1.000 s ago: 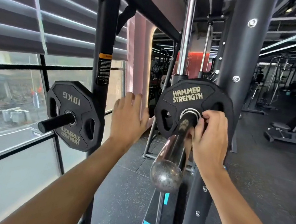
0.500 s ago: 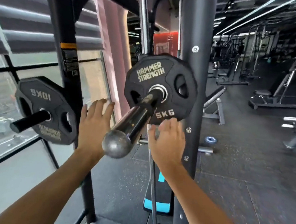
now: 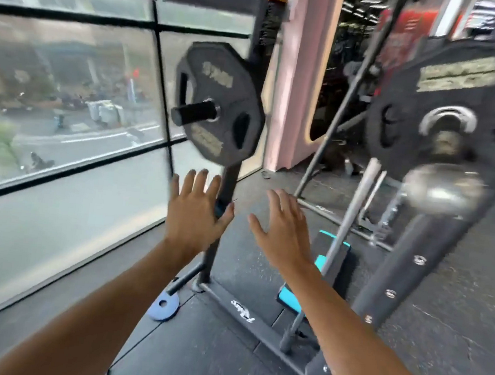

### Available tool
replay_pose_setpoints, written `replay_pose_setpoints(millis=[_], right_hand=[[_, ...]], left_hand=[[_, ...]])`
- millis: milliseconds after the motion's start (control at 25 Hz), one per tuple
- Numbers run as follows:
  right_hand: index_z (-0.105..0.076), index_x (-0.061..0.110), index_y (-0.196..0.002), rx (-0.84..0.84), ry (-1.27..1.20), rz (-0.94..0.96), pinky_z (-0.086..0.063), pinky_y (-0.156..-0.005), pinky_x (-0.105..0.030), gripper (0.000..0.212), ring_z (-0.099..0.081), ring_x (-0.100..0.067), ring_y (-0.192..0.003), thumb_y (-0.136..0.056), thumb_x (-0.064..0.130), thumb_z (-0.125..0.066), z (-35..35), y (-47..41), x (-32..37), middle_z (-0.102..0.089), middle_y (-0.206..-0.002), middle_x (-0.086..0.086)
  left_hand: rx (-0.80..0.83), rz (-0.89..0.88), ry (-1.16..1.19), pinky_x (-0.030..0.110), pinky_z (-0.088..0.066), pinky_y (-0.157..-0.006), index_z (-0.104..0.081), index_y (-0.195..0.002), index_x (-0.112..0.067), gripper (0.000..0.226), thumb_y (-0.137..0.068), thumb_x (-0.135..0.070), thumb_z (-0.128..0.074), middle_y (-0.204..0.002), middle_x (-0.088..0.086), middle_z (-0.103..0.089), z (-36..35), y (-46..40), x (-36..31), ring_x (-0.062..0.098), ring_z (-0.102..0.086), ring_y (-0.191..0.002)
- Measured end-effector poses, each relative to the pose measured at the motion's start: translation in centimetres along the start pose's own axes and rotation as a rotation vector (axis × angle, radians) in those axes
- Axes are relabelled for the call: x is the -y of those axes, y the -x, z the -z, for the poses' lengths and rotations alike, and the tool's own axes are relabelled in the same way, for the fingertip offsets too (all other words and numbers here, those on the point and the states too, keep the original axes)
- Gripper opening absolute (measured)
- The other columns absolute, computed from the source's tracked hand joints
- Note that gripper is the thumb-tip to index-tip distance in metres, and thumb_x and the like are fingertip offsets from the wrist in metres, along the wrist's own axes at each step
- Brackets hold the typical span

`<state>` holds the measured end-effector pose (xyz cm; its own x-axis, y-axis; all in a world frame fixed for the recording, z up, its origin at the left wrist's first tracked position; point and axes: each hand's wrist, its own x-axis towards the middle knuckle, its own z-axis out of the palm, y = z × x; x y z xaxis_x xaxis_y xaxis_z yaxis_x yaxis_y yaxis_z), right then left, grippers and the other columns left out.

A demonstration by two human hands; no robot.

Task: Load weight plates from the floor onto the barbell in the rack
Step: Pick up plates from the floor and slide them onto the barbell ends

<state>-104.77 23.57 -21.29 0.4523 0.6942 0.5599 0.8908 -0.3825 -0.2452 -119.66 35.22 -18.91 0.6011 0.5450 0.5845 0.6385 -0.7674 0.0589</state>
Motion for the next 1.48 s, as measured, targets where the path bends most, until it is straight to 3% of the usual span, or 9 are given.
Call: replay_pose_setpoints(millis=[280,440,600,800,920,1120,1320,1400,1480], right_hand=[[-0.052,0.012,-0.130,0.276,-0.150,0.192,-0.046,-0.096,-0.050,0.062,-0.047,-0.031,-0.126,-0.087,0.054,-0.040,-15.3,0.9,16.8,-0.054,-0.131,-0.009],[-0.053,0.010,-0.129,0.474,-0.261,0.231,-0.048,-0.093,-0.050,0.067,-0.050,-0.033,-0.122,-0.083,0.056,-0.038,-24.6,2.5,23.6,-0.057,-0.127,-0.011],[-0.052,0.011,-0.130,0.677,-0.284,0.349,-0.051,-0.083,-0.045,0.061,-0.053,-0.031,-0.114,-0.085,0.052,-0.053,-36.9,3.5,28.4,-0.058,-0.123,-0.008],[-0.043,0.015,-0.140,0.922,-0.292,0.513,-0.052,-0.084,-0.044,0.064,-0.048,-0.027,-0.123,-0.090,0.054,-0.053,-57.1,9.0,32.6,-0.052,-0.133,-0.005],[-0.039,0.018,-0.143,1.037,-0.300,0.528,-0.051,-0.087,-0.044,0.064,-0.045,-0.026,-0.126,-0.091,0.054,-0.052,-70.6,15.0,32.6,-0.048,-0.137,-0.003],[-0.036,0.019,-0.145,1.158,-0.232,0.640,-0.049,-0.090,-0.049,0.055,-0.045,-0.032,-0.126,-0.097,0.041,-0.051,-93.0,25.6,32.1,-0.046,-0.139,-0.007],[-0.040,0.018,-0.141,1.203,-0.212,0.858,-0.048,-0.083,-0.048,0.041,-0.047,-0.037,-0.120,-0.101,0.024,-0.049,-107.3,33.7,36.5,-0.048,-0.134,-0.013],[-0.040,0.020,-0.141,1.232,-0.162,0.919,-0.046,-0.081,-0.048,0.042,-0.046,-0.038,-0.119,-0.100,0.012,-0.047,-110.8,35.7,38.0,-0.047,-0.133,-0.013],[-0.040,0.022,-0.141,1.255,-0.097,0.984,-0.047,-0.083,-0.051,0.049,-0.044,-0.039,-0.119,-0.096,0.002,-0.048,-113.5,37.1,38.9,-0.046,-0.133,-0.013]], left_hand=[[0.210,0.321,-0.159,0.056,-0.032,-0.112,-0.058,-0.132,-0.009,0.068,-0.093,-0.058,-0.030,-0.136,0.016,-0.057,-4.4,10.5,17.9,0.038,-0.050,-0.129],[0.344,0.586,-0.187,0.052,-0.039,-0.103,-0.061,-0.120,-0.009,0.056,-0.089,-0.050,-0.041,-0.122,0.016,-0.062,-8.3,16.4,26.9,0.037,-0.056,-0.113],[0.476,0.802,-0.261,0.053,-0.044,-0.099,-0.060,-0.121,-0.008,0.043,-0.089,-0.036,-0.056,-0.119,0.016,-0.063,-13.8,22.2,35.0,0.036,-0.058,-0.108],[0.635,0.954,-0.252,0.050,-0.046,-0.097,-0.055,-0.132,-0.005,0.047,-0.094,-0.031,-0.056,-0.125,0.015,-0.059,-27.7,30.3,44.4,0.034,-0.058,-0.111],[0.708,1.040,-0.163,0.044,-0.050,-0.087,-0.049,-0.138,-0.007,0.049,-0.097,-0.033,-0.054,-0.125,0.012,-0.056,-39.0,36.7,48.8,0.032,-0.059,-0.107],[0.839,1.347,-0.081,0.041,-0.042,-0.071,-0.044,-0.132,-0.013,0.042,-0.099,-0.039,-0.051,-0.122,0.008,-0.052,-59.2,51.3,50.3,0.032,-0.062,-0.103],[0.828,1.608,-0.036,0.039,-0.045,-0.069,-0.039,-0.133,-0.012,0.044,-0.100,-0.040,-0.050,-0.115,0.011,-0.064,-71.7,60.2,48.7,0.034,-0.068,-0.096],[0.729,1.846,0.052,0.038,-0.041,-0.070,-0.038,-0.128,-0.010,0.041,-0.101,-0.038,-0.050,-0.114,0.012,-0.067,-74.5,61.5,48.8,0.035,-0.067,-0.100],[0.499,2.219,0.218,0.038,-0.041,-0.075,-0.036,-0.127,-0.007,0.044,-0.100,-0.036,-0.054,-0.118,0.012,-0.065,-77.3,62.4,49.4,0.037,-0.064,-0.107]])
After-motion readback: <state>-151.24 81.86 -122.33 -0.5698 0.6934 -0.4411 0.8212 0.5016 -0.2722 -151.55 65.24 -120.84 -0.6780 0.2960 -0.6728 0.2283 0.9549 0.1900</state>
